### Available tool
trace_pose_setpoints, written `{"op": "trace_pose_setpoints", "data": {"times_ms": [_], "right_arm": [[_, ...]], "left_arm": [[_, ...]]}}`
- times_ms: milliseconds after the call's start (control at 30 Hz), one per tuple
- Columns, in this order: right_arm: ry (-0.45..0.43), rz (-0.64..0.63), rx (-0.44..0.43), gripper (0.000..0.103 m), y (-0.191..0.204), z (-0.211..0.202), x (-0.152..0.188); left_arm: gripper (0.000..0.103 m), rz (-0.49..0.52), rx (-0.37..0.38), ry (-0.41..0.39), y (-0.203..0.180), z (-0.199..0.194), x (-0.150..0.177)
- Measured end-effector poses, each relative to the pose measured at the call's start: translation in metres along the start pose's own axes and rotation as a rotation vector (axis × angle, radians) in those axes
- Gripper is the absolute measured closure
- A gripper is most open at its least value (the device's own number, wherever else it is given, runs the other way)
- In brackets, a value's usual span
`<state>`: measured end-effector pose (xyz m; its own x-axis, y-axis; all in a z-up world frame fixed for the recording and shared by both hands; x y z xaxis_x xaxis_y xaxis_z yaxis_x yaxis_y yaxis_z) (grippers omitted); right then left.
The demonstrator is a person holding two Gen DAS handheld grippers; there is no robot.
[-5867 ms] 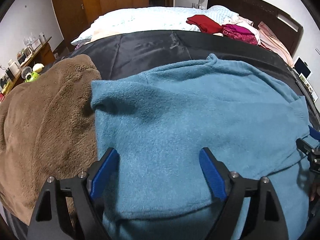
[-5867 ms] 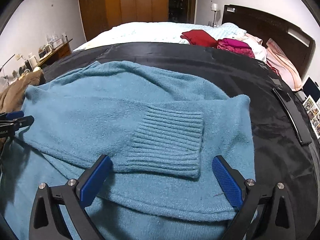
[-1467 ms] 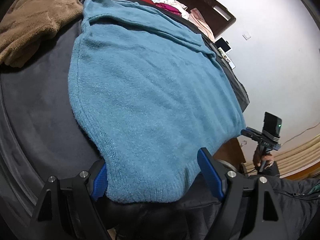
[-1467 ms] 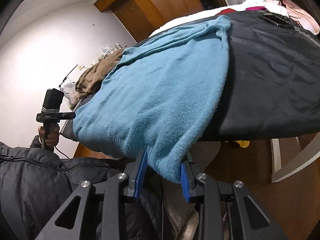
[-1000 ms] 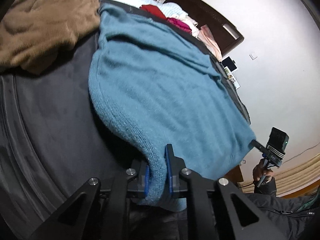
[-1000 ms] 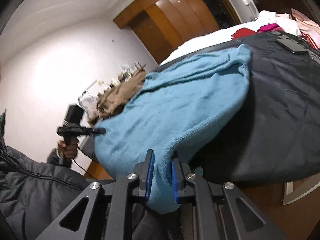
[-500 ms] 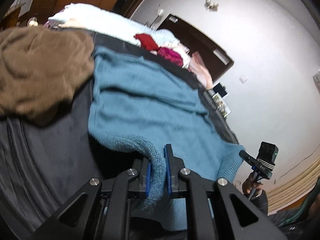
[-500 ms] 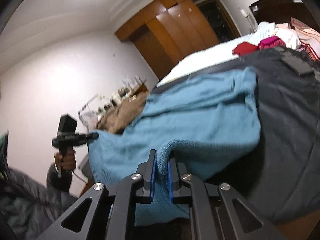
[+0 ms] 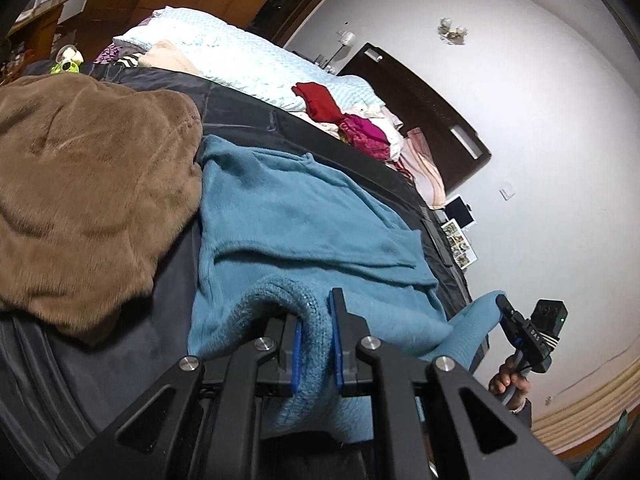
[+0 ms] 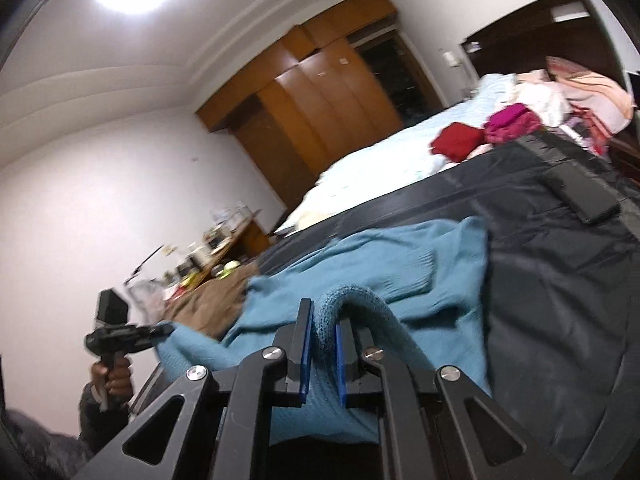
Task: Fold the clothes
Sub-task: 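Lift the held hem with both grippers and fold it over the body, then release the hem onto the sweater and open both grippers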
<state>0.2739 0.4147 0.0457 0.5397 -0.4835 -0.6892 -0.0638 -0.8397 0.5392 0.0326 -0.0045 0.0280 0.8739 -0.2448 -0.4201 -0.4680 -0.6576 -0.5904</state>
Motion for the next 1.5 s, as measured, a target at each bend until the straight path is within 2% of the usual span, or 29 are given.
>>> {"op": "trace_pose_setpoints", "data": {"times_ms": [267, 500, 700, 933, 1033, 1133, 1267, 1300, 1367, 1500], "right_arm": [[-0.046, 0.112, 0.073, 0.092, -0.039, 0.023, -0.033], [-0.005, 0.144, 0.109, 0.092, -0.06, 0.057, -0.047], [0.039, 0.19, 0.173, 0.092, -0.085, 0.088, -0.049], [0.079, 0.243, 0.221, 0.092, -0.106, 0.106, -0.045], [0.107, 0.258, 0.229, 0.091, -0.109, 0.112, -0.043], [0.13, 0.295, 0.218, 0.09, -0.115, 0.114, -0.041], [0.132, 0.325, 0.201, 0.088, -0.117, 0.11, -0.039], [0.132, 0.322, 0.203, 0.088, -0.116, 0.11, -0.038], [0.134, 0.308, 0.21, 0.086, -0.112, 0.109, -0.038], [0.137, 0.277, 0.226, 0.081, -0.103, 0.104, -0.036]], "left_arm": [[0.09, -0.046, -0.016, 0.011, 0.009, 0.03, -0.051], [0.089, -0.122, -0.046, 0.064, 0.034, 0.073, -0.089], [0.088, -0.214, -0.091, 0.143, 0.069, 0.113, -0.095], [0.085, -0.203, -0.1, 0.169, 0.077, 0.125, -0.092], [0.077, -0.211, -0.065, 0.169, 0.078, 0.122, -0.092], [0.063, -0.214, -0.029, 0.16, 0.076, 0.118, -0.092], [0.034, -0.196, -0.017, 0.135, 0.069, 0.107, -0.089], [0.03, -0.192, -0.014, 0.128, 0.067, 0.104, -0.088], [0.025, -0.19, -0.014, 0.121, 0.065, 0.1, -0.086], [0.024, -0.201, -0.02, 0.118, 0.064, 0.093, -0.08]]}}
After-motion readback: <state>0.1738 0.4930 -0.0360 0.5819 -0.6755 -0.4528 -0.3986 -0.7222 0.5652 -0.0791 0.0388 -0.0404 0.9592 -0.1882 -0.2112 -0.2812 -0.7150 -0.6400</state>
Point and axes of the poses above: each gripper's, at about its wrist camera, not at the fingertips, and z roughly the way its jaws point, y to its left, x to its underside, the point moved 2 cm from there along z, roughly the way its jaws point, and after that the axes turned 9 degrees about y, right-handed, at the moved point
